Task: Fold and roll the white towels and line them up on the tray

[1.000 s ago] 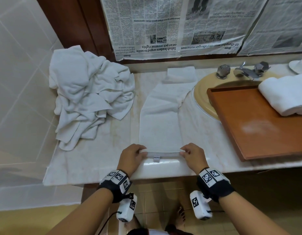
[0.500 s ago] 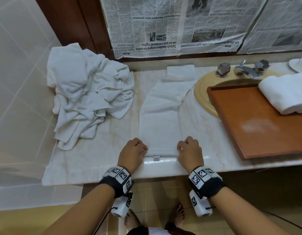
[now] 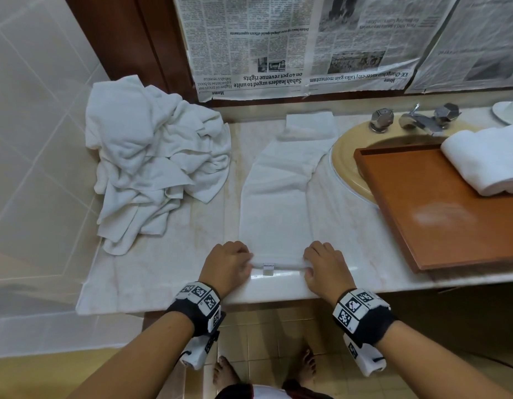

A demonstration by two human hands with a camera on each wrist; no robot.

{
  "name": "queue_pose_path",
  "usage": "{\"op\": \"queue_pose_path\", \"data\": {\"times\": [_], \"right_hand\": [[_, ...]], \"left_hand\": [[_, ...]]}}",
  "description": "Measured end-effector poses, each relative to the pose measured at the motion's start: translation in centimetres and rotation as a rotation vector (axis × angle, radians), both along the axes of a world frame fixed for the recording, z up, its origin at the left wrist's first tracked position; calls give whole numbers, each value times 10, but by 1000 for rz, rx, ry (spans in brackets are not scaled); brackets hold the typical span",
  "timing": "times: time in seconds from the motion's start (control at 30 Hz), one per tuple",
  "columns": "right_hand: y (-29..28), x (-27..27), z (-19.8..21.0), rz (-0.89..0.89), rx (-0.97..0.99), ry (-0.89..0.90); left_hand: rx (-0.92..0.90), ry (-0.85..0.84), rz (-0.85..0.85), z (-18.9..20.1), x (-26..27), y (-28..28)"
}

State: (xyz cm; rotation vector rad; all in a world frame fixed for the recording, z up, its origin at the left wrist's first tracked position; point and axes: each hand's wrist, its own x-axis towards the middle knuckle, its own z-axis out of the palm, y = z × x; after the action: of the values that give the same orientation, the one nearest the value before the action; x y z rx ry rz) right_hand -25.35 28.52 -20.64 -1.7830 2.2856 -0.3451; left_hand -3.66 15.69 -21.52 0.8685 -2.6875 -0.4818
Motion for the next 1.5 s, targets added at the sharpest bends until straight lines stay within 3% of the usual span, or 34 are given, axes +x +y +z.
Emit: {"op": "queue_pose_path", "data": {"times": [0.1, 0.17, 0.37, 0.5, 0.63, 0.73, 0.83, 0.93, 1.1, 1.5], "right_hand": [[-5, -6, 7, -52, 45, -109], [-7, -9, 12, -128, 63, -243], [-14, -8, 18, -394, 95, -488], [-24, -9, 24, -501, 224, -449], [-31, -1, 24, -492, 348, -305], [-28, 4, 20, -447, 263, -155], [-23, 7, 14, -279, 90, 21], [-13, 12, 8, -107, -48, 77], [1, 13, 3, -75, -91, 11], [-1, -12, 5, 52, 64, -133]], "left_hand": [[43, 29, 76, -1, 0, -1], [165, 83, 186, -4, 0, 0], [498, -99, 363, 17, -7, -5], [667, -251, 473, 24, -17, -16], [589, -357, 545, 32, -23, -19], [490, -292, 509, 32, -24, -17], [295, -141, 297, 24, -23, -12], [154, -59, 93, 13, -23, -2], [104, 38, 70, 2, -16, 10], [91, -89, 15, 14, -20, -4]]}}
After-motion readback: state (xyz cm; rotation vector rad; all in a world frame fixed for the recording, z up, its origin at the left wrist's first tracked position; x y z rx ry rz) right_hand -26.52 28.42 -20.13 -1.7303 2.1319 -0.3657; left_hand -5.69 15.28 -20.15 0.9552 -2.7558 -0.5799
